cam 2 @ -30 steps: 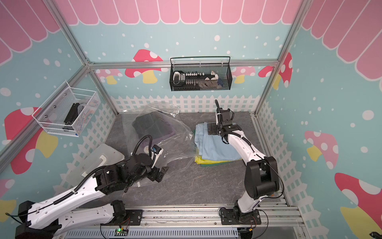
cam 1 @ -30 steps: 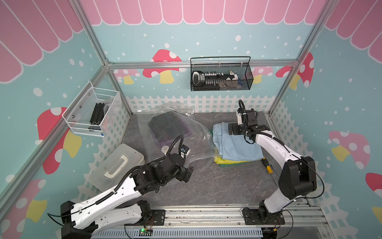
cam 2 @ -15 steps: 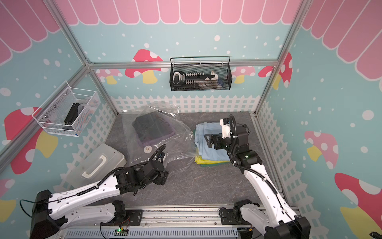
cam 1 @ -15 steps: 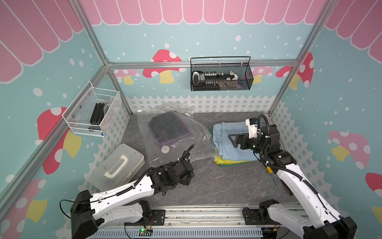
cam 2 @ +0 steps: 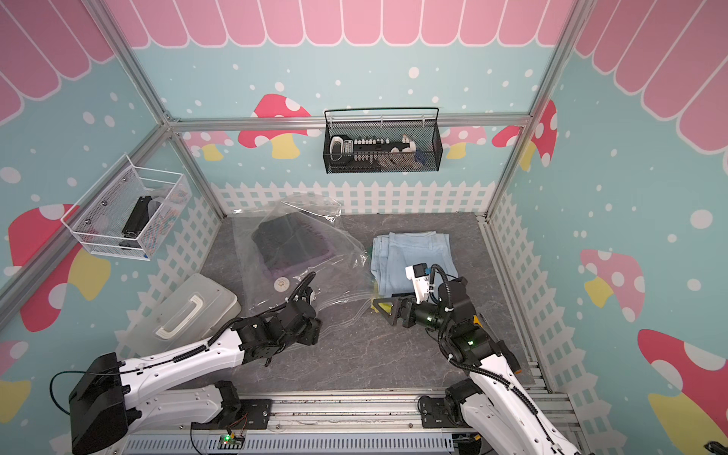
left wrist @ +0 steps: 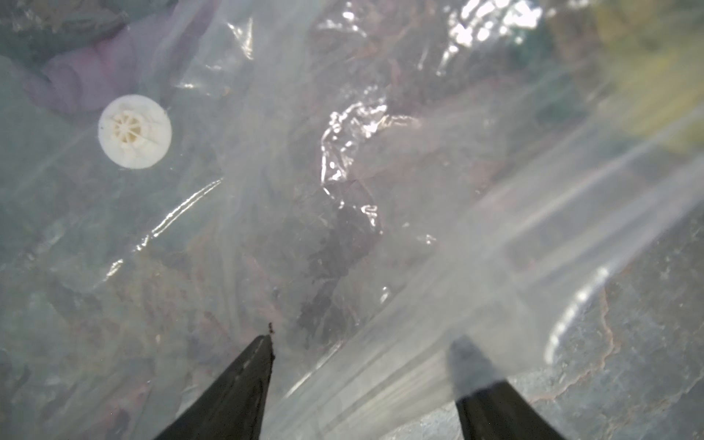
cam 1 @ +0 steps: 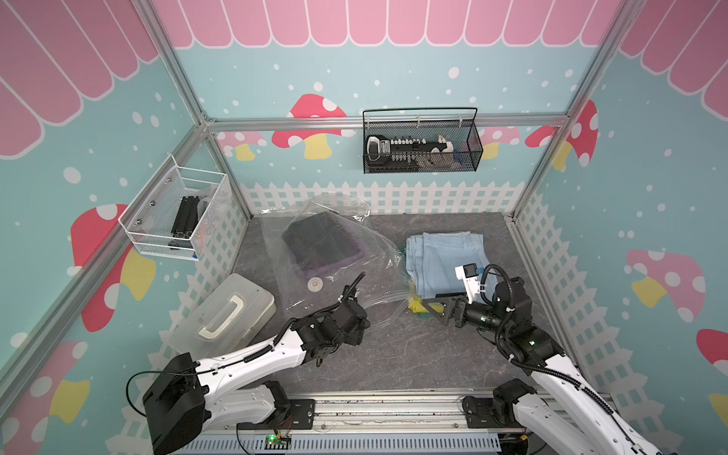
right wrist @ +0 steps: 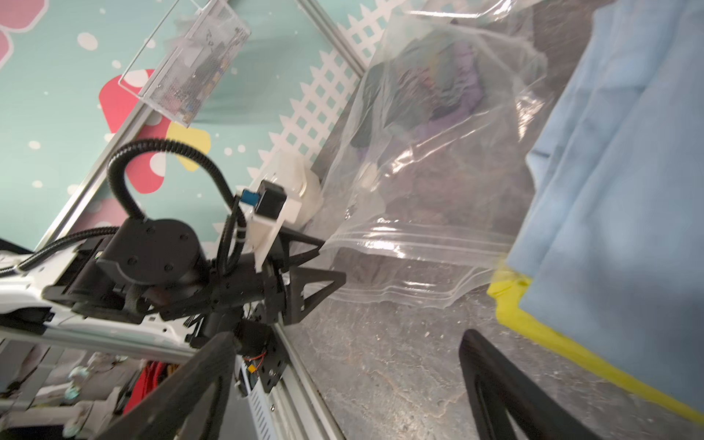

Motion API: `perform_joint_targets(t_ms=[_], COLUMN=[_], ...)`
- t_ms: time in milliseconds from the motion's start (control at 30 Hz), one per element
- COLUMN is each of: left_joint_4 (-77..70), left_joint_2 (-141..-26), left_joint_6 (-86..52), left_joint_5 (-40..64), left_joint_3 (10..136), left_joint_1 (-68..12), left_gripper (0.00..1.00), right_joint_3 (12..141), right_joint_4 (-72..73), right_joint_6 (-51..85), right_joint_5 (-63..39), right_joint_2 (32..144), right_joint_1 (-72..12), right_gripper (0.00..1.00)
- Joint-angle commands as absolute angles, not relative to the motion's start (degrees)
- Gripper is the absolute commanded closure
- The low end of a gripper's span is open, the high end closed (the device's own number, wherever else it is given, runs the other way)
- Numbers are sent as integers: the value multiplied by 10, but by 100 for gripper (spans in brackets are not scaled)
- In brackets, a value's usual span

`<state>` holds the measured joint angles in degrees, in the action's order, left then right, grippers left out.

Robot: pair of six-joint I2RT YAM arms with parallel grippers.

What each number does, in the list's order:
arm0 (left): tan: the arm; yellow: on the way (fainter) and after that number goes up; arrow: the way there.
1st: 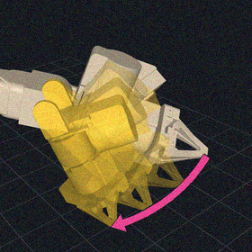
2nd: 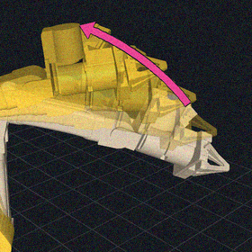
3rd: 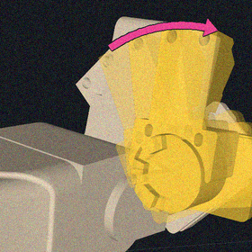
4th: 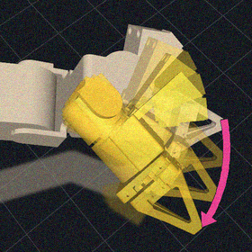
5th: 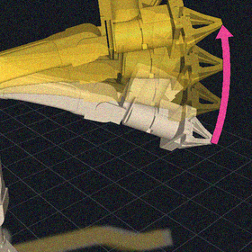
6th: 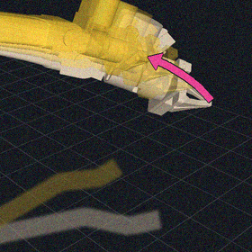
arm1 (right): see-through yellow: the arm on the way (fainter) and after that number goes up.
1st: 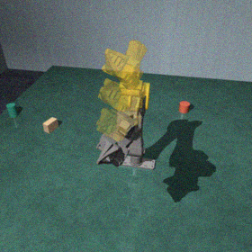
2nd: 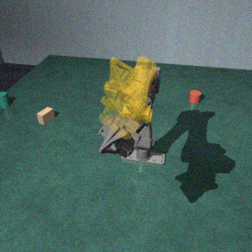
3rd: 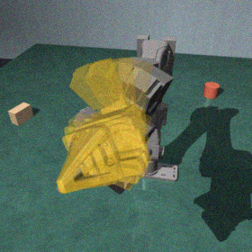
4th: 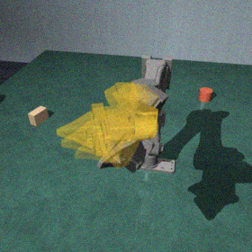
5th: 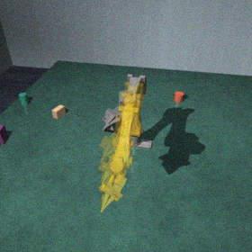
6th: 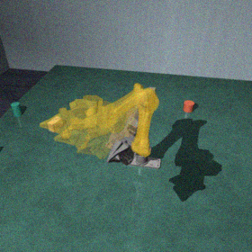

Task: Take the trousers out of the vacuum bag
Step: Place the trousers at the center of the board, then open the vacuum bag at the center of the board.

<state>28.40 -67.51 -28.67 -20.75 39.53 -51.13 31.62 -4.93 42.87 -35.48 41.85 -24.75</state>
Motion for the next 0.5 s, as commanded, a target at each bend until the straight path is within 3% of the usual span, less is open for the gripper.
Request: perform_joint_targets(t_ms=[0, 167, 333, 467], left_joint_4=[260, 262, 306, 355], left_joint_2=[-679, -674, -676, -699], left_joint_6=[-281, -263, -231, -226], left_joint_5=[-194, -155, -131, -110], left_joint_3=[404, 417, 469, 522], left_joint_1=[-499, -481, -476, -476], left_gripper=[46, 76, 100, 100], right_joint_3=[294, 285, 257, 237], right_joint_4=[4, 36, 116, 176], right_joint_6=[453, 457, 504, 531], right_joint_5=[-345, -278, -188, -101], right_joint_2=[426, 453, 496, 537], right_joint_1=[-299, -401, -482, -541], right_gripper=[7, 11, 21, 32])
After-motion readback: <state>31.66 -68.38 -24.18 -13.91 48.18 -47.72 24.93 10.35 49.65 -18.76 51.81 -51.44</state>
